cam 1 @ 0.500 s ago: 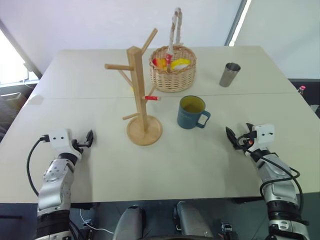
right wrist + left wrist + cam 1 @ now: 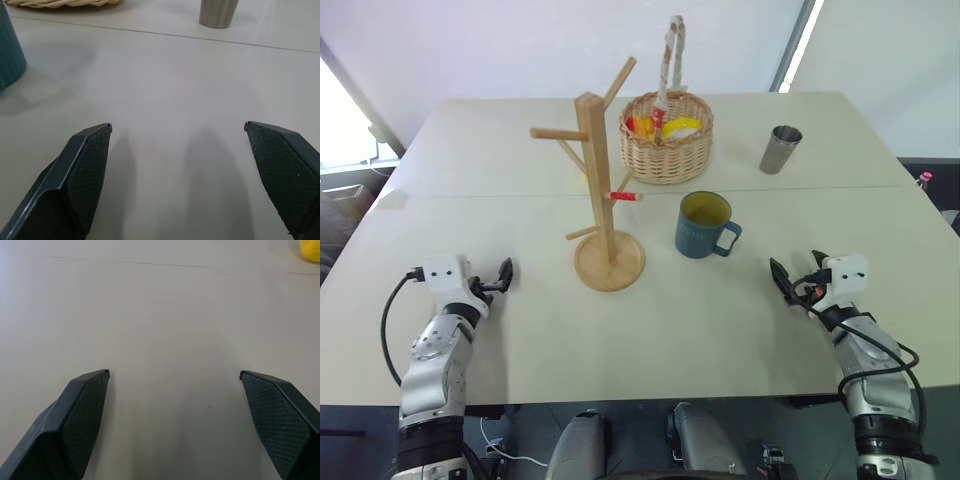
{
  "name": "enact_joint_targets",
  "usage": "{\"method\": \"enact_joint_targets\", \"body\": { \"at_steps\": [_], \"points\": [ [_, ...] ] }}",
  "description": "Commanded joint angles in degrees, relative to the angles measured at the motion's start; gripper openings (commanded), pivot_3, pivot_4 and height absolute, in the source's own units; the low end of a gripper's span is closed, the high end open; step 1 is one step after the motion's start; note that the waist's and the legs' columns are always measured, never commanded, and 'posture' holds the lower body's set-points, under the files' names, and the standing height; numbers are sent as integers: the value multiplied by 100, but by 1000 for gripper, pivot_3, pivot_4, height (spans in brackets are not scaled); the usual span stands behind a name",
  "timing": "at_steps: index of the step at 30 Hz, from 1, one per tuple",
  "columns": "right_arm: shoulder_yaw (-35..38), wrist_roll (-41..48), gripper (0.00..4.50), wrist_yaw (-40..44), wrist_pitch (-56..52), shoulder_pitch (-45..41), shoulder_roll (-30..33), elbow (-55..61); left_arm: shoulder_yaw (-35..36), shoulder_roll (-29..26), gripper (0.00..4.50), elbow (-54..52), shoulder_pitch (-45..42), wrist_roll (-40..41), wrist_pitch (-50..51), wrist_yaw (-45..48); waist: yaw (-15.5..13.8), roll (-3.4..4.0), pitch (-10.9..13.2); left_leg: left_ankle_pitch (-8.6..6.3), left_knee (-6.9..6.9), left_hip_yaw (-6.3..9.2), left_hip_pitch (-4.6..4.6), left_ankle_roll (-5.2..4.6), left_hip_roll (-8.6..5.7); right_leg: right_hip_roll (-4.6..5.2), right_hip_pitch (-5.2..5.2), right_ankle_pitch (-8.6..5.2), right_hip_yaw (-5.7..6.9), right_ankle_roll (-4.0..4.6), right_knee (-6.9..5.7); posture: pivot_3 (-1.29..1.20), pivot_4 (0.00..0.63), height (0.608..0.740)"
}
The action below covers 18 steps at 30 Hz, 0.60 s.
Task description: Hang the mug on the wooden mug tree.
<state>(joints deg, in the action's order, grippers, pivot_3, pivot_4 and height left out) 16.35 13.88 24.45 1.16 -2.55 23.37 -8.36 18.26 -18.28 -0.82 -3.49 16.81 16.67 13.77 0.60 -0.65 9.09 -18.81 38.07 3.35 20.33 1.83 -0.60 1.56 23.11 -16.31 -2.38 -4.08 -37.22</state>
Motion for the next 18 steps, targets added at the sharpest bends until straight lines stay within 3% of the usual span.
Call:
{"method": "enact_joint_targets", "body": {
  "at_steps": [1, 5, 10, 18],
  "points": [
    [45, 211, 4411, 74, -126, 237, -7, 680, -180, -93, 4500, -452, 103, 165, -140, 474, 5, 0, 0, 0, 0, 0, 0, 0, 0, 0, 0, 0, 0, 0, 0, 0, 150, 740],
    [-18, 525, 4411, 284, -526, 723, 19, 1510, -449, -177, 4500, -823, 358, 501, -147, 1285, 9, 0, 0, 0, -1, 1, 3, 0, 2, 0, 4, 0, 0, 0, 0, 0, 150, 740],
    [-525, 257, 4411, 97, -751, 1086, -167, 2361, -888, -413, 4500, -1458, 546, 969, -246, 2425, 17, 0, 1, 0, -2, 0, 1, 0, 4, 1, 3, -2, -1, 3, 1, 0, 150, 740],
    [-1294, -814, 4411, -1054, -835, 573, -883, 2562, -1716, -1210, 4500, -2446, 897, 1101, -30, 3587, 18, 9, 2, 0, -2, 0, 5, 1, 6, 0, 8, -2, -2, 6, 2, 0, 150, 740]
  ]
}}
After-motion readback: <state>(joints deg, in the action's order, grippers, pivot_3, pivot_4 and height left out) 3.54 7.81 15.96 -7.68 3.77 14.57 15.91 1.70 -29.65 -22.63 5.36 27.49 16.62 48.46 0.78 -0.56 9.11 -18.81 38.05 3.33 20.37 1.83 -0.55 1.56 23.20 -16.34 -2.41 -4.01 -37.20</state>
